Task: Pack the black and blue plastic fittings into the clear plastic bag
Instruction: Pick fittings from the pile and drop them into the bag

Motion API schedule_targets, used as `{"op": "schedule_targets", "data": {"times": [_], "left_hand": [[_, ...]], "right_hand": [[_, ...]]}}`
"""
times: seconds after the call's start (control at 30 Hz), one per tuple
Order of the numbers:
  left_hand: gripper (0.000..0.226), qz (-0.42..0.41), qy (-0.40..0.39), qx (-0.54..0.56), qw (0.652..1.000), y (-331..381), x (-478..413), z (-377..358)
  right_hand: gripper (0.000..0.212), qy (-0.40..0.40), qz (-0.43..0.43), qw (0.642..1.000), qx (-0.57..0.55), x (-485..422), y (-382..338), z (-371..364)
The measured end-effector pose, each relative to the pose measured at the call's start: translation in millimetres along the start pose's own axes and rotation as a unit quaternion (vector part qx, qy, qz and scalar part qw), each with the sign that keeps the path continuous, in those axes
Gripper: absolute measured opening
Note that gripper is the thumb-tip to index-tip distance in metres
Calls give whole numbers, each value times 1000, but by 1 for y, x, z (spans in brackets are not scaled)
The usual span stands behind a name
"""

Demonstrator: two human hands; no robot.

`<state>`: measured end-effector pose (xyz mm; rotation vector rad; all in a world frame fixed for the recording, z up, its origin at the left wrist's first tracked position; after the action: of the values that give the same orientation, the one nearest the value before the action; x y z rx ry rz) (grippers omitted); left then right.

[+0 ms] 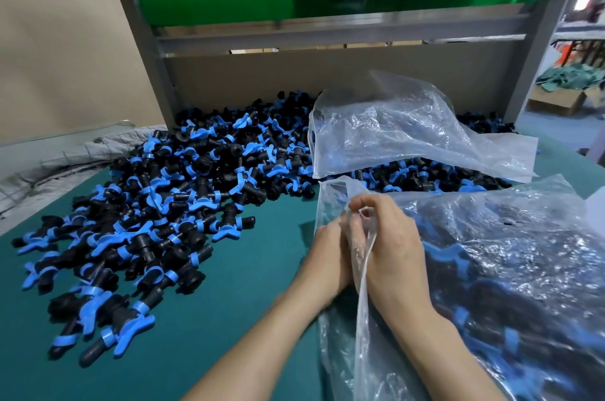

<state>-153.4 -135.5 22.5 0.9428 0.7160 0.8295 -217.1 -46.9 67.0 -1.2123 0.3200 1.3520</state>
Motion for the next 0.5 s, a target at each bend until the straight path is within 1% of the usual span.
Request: {"op": "schedule_targets", "data": {"times": [0.03,0.1,0.13,0.17,0.27,0.33,0.4,0.47,0.5], "left_hand": [[12,-20,26,-49,998,-9,2,9],[16,-44,102,-106,988,-23,14,40],[20,-51,149,-158,975,-29,17,55],[23,-32,182,-221,958,-29,20,70],[31,30,256,-341,904,-35,20,98],[38,90,261,-404,872,-42,20,107],[42,149,236,-460,843,-50,16,109],[40,189,221,-481,827,-52,15,112],[37,191,220,-481,827,-53,14,112]], "right_hand": [[16,-12,0,1000,-1,1,1,-1],[12,-30,2,1000,5,3,1,-2],[10,-36,1,999,10,3,2,-2],[9,-42,-3,999,16,3,2,-3],[7,-55,-32,998,27,3,10,-2],[10,-41,-71,996,21,4,21,3],[14,-22,-100,995,1,5,30,7],[16,-28,-104,994,-4,7,32,6],[16,-38,-106,994,-3,8,31,4]]}}
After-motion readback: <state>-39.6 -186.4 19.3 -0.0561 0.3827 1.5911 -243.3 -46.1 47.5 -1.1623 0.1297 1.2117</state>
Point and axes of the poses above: each hand's wrist, its own x-axis away from the middle knuckle, its own z-axis out of the back of the hand, y = z × x, the point moved 6 cm from there along -x, towards the middle knuckle, and after that the axes turned 9 degrees about z, right-handed, at the moved point
